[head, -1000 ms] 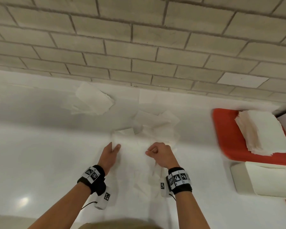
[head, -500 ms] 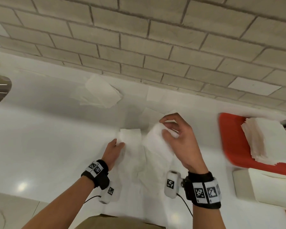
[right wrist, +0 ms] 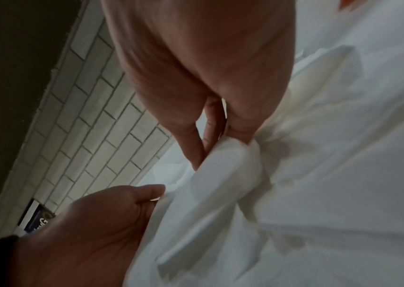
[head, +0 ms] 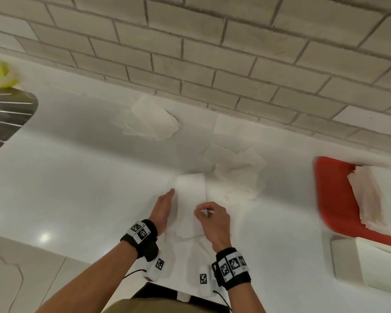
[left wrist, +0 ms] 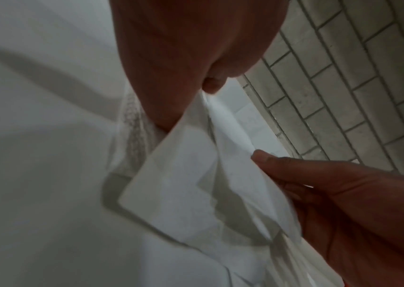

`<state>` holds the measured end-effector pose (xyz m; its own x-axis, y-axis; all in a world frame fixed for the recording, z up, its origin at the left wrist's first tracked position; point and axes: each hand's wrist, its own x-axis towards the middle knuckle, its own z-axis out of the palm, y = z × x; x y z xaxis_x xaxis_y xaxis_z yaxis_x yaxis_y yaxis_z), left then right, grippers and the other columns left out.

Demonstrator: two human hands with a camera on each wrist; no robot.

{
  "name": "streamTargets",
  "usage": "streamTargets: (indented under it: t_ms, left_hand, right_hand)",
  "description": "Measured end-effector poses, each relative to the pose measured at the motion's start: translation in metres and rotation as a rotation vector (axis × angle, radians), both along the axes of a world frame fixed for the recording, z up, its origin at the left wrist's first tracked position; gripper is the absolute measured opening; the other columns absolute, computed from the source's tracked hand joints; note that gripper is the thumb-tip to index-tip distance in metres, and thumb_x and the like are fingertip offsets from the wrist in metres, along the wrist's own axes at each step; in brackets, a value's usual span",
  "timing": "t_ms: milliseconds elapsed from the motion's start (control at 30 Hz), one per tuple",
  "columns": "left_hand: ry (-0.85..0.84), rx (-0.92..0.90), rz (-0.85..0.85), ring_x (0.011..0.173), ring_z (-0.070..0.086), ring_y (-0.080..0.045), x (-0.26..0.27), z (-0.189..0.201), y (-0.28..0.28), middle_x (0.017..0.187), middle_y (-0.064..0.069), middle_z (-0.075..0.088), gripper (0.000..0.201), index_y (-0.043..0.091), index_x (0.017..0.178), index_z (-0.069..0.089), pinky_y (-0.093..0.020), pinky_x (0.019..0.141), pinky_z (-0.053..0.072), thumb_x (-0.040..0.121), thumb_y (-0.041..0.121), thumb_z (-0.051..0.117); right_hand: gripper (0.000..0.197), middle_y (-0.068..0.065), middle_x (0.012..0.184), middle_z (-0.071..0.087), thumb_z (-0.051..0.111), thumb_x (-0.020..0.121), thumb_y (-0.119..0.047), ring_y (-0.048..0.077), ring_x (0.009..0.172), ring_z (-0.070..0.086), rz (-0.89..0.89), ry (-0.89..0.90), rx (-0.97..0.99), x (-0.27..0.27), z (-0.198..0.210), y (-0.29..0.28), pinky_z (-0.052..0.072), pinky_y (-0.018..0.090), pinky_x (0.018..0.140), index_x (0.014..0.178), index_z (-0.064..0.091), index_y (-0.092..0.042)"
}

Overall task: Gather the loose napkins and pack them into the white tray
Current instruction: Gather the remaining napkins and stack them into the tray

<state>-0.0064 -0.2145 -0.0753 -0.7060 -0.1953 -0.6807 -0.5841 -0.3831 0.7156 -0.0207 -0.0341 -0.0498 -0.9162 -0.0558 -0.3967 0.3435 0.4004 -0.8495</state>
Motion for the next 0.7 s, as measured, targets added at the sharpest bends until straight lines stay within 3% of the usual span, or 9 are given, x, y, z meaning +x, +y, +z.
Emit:
streamTargets:
  t_ms: [100, 200, 267, 333, 400, 467, 567, 633, 700]
  left_hand:
    - [0.041, -0.088, -0.022, 0.108, 0.075, -0.017, 0.0, 0.003, 0.004, 0.114, 0.0, 0.081, 0.048, 0.013, 0.12, 0.074, -0.04, 0.1, 0.056, 0.111, 0.05, 0.045]
    - [0.148, -0.252, -0.074, 0.107, 0.074, -0.034, 0.002, 0.006, 0.007, 0.108, -0.009, 0.08, 0.046, 0.001, 0.113, 0.069, -0.055, 0.099, 0.057, 0.109, 0.044, 0.052]
    - [0.236, -0.295, -0.122, 0.11, 0.074, -0.035, 0.005, 0.014, 0.009, 0.11, -0.009, 0.08, 0.035, 0.006, 0.115, 0.07, -0.052, 0.099, 0.059, 0.112, 0.035, 0.051]
    - [0.334, -0.284, -0.198, 0.111, 0.076, -0.025, 0.007, 0.033, 0.014, 0.117, -0.005, 0.08, 0.029, 0.013, 0.122, 0.071, -0.04, 0.098, 0.061, 0.114, 0.031, 0.049]
    - [0.408, -0.286, -0.255, 0.111, 0.076, -0.022, 0.009, 0.054, 0.02, 0.118, -0.004, 0.08, 0.029, 0.014, 0.124, 0.07, -0.034, 0.096, 0.06, 0.114, 0.03, 0.049]
    - [0.444, -0.326, -0.263, 0.109, 0.076, -0.026, 0.011, 0.07, 0.025, 0.115, -0.005, 0.08, 0.031, 0.015, 0.121, 0.071, -0.038, 0.095, 0.059, 0.114, 0.033, 0.047]
    - [0.447, -0.367, -0.214, 0.104, 0.075, -0.021, 0.011, 0.088, 0.034, 0.11, -0.001, 0.08, 0.033, 0.022, 0.116, 0.074, -0.04, 0.092, 0.058, 0.115, 0.036, 0.044]
    - [0.465, -0.358, -0.188, 0.104, 0.076, -0.021, 0.009, 0.101, 0.047, 0.111, -0.002, 0.08, 0.034, 0.021, 0.118, 0.074, -0.042, 0.093, 0.059, 0.115, 0.036, 0.044]
    - [0.476, -0.363, -0.16, 0.1, 0.075, -0.019, 0.004, 0.111, 0.066, 0.109, -0.001, 0.08, 0.034, 0.02, 0.118, 0.073, -0.045, 0.092, 0.058, 0.115, 0.036, 0.044]
  right_hand:
    - [0.016, -0.016, 0.104, 0.077, 0.084, 0.09, -0.015, 0.0, 0.102, 0.067, 0.075, 0.008, 0.076, 0.0, -0.002, 0.007, 0.056, 0.028, 0.099, 0.093, 0.078, -0.029]
    - [0.017, -0.013, 0.108, 0.07, 0.085, 0.09, -0.025, 0.002, 0.102, 0.064, 0.146, 0.054, 0.155, -0.005, 0.0, 0.012, 0.051, 0.022, 0.089, 0.099, 0.071, -0.026]
    - [0.036, -0.009, 0.115, 0.064, 0.082, 0.093, -0.043, 0.007, 0.103, 0.064, 0.108, 0.126, 0.2, -0.007, 0.005, 0.013, 0.05, 0.019, 0.084, 0.112, 0.059, -0.024]
    - [0.055, -0.01, 0.127, 0.063, 0.078, 0.093, -0.057, 0.008, 0.114, 0.063, 0.02, 0.107, 0.05, -0.012, 0.017, 0.014, 0.053, 0.026, 0.096, 0.131, 0.05, -0.027]
    - [0.058, -0.008, 0.127, 0.073, 0.08, 0.094, -0.053, 0.01, 0.119, 0.068, -0.053, 0.004, -0.244, -0.017, 0.035, 0.018, 0.054, 0.032, 0.103, 0.14, 0.054, -0.029]
    - [0.036, 0.005, 0.111, 0.081, 0.081, 0.096, -0.035, 0.018, 0.106, 0.075, -0.113, 0.05, -0.42, -0.022, 0.052, 0.027, 0.058, 0.04, 0.095, 0.126, 0.07, -0.018]
    - [0.015, 0.009, 0.105, 0.078, 0.074, 0.102, -0.02, 0.018, 0.096, 0.071, -0.174, 0.236, -0.497, -0.022, 0.081, 0.05, 0.055, 0.044, 0.088, 0.11, 0.071, -0.008]
    - [0.018, 0.011, 0.113, 0.074, 0.07, 0.105, -0.028, 0.02, 0.105, 0.068, -0.181, 0.289, -0.578, -0.016, 0.103, 0.069, 0.053, 0.048, 0.093, 0.117, 0.066, -0.015]
    - [0.028, 0.013, 0.11, 0.071, 0.071, 0.101, -0.051, 0.02, 0.1, 0.066, -0.163, 0.334, -0.586, -0.005, 0.129, 0.094, 0.052, 0.046, 0.085, 0.116, 0.061, -0.03]
